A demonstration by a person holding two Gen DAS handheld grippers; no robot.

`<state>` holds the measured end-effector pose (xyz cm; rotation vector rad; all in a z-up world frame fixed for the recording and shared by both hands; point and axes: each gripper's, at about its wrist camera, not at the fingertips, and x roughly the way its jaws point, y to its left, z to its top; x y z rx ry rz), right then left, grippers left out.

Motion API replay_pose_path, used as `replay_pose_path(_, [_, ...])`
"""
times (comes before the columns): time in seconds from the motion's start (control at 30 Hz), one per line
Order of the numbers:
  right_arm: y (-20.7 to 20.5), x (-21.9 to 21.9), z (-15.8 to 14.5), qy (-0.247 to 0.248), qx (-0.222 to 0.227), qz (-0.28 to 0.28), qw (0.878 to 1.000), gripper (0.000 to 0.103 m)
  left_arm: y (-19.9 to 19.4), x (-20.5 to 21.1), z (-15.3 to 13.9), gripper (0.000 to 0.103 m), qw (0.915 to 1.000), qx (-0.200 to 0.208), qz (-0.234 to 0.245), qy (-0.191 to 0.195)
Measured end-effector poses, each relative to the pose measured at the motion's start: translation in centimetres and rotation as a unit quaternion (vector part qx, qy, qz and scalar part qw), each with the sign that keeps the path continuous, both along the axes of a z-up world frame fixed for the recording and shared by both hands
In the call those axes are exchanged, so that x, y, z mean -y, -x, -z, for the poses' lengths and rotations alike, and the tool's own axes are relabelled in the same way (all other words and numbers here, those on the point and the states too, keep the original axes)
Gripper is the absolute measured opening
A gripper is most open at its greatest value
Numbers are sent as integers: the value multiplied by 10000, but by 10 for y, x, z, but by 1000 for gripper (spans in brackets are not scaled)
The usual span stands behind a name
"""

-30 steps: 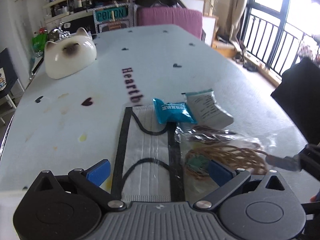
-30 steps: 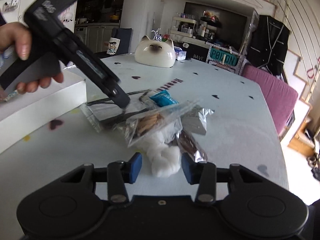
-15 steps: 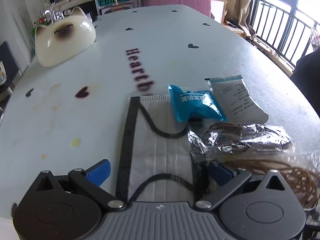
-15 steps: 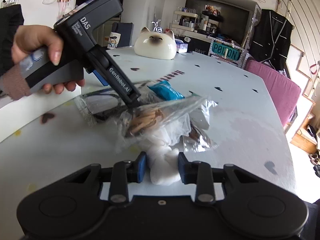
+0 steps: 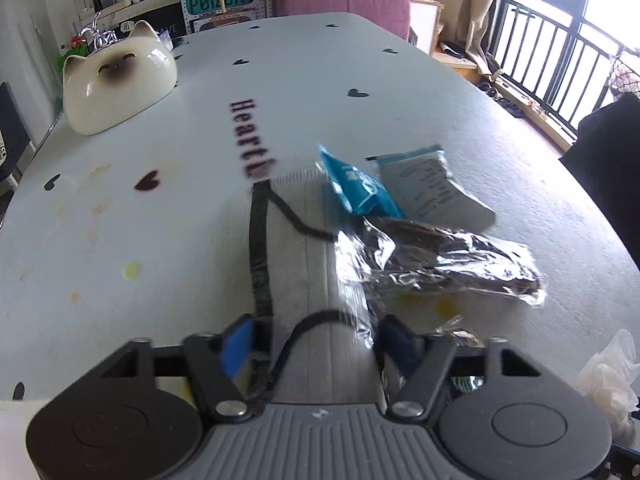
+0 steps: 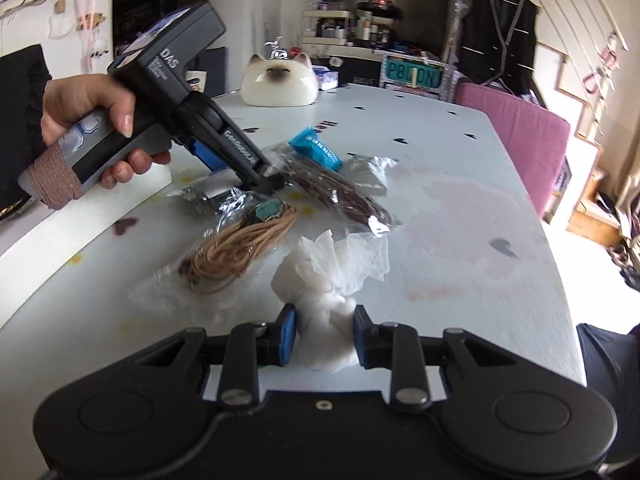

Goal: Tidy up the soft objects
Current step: 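Grasp the white mesh with black straps with the left tool while the right tool grasps the white tissue bundle, then carry the mesh with the left tool into the box while the right tool carries the tissue bundle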

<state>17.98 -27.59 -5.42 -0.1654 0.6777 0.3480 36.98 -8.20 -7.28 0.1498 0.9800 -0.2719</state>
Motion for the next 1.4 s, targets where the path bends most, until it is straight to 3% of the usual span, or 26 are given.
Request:
replay_pose_path(0.2, [25, 9, -3, -224, -16, 238, 9995, 30, 14, 0, -5, 35, 9998, -7, -157, 131])
replay_pose_path(0.3, [34, 12, -9, -345, 70, 336, 9988, 30, 20, -9, -7, 34, 9984, -69, -408, 392])
replay_pose_path(0.47, [44, 12, -22, -538, 221, 409, 9975, 30, 45, -16, -21, 34, 9967, 196, -561, 557])
replay_pose_path(0.67, [52, 10, -29, -756, 230, 479, 9957, 30, 83, -24, -37, 34, 9951, 338, -500, 779])
replay_pose_path(0.87, [61, 3, -30, -863, 213, 497, 9948, 30, 114, -36, -45, 27, 9932, 401, -545, 942])
replay_pose_path(1.4, [87, -13, -35, -1038, 228, 524, 9930, 30, 177, -52, -43, 18, 9908, 393, -502, 1197])
